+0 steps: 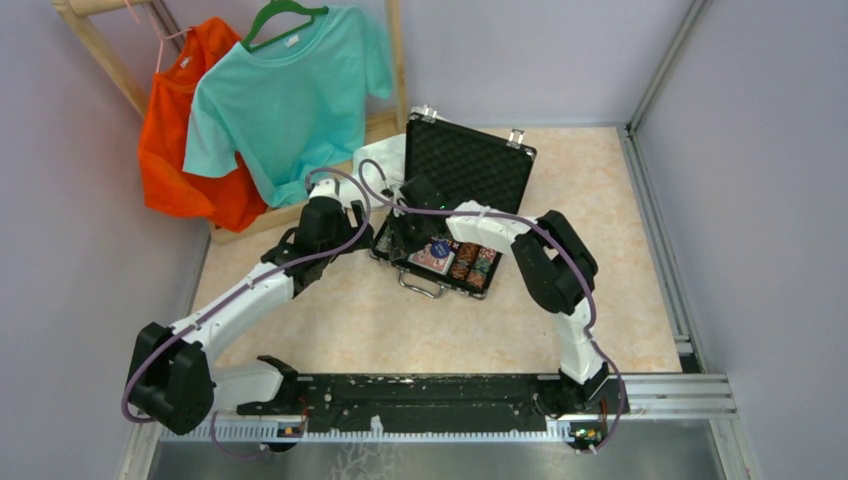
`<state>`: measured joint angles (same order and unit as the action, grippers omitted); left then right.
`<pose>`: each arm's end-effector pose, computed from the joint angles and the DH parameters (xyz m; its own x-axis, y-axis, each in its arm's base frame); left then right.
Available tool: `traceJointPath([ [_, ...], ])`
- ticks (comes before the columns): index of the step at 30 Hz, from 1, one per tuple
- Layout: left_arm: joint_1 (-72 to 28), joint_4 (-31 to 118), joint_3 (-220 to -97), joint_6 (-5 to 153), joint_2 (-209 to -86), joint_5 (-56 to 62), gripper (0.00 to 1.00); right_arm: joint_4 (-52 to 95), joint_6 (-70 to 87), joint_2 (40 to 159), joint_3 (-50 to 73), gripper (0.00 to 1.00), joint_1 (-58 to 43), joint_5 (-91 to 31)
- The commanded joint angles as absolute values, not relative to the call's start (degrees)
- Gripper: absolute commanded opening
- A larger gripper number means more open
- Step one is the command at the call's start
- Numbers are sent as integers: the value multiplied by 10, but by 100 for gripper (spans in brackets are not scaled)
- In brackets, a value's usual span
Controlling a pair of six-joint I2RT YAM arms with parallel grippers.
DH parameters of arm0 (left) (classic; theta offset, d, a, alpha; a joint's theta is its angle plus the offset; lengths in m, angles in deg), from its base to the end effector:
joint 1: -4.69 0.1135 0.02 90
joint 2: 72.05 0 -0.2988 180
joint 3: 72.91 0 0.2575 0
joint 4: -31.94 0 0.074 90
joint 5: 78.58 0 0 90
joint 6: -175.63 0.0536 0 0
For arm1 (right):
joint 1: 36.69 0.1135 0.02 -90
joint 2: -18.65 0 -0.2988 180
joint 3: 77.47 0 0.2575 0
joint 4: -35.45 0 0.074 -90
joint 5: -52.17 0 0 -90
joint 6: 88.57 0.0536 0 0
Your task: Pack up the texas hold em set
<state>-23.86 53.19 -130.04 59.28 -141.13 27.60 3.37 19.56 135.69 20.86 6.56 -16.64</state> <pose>0.2445 -0.1160 0.2706 -0.5438 -0.1894 -0.8175 0.0143 0.9720 -0.2347 0.3350 0.3417 0.2010 -0.7869 -0.3419 -0.5136 -0.5897 0.6618 0.4629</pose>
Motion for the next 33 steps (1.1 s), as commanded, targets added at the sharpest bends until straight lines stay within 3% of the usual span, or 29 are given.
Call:
traceJointPath([
  [1, -238, 515, -1295, 593, -1403, 269, 86, 32, 182, 1361, 220, 0, 65, -215],
  [33, -238, 506, -1288, 605, -1421, 273, 87, 14, 145, 1391, 246, 0, 75, -241],
])
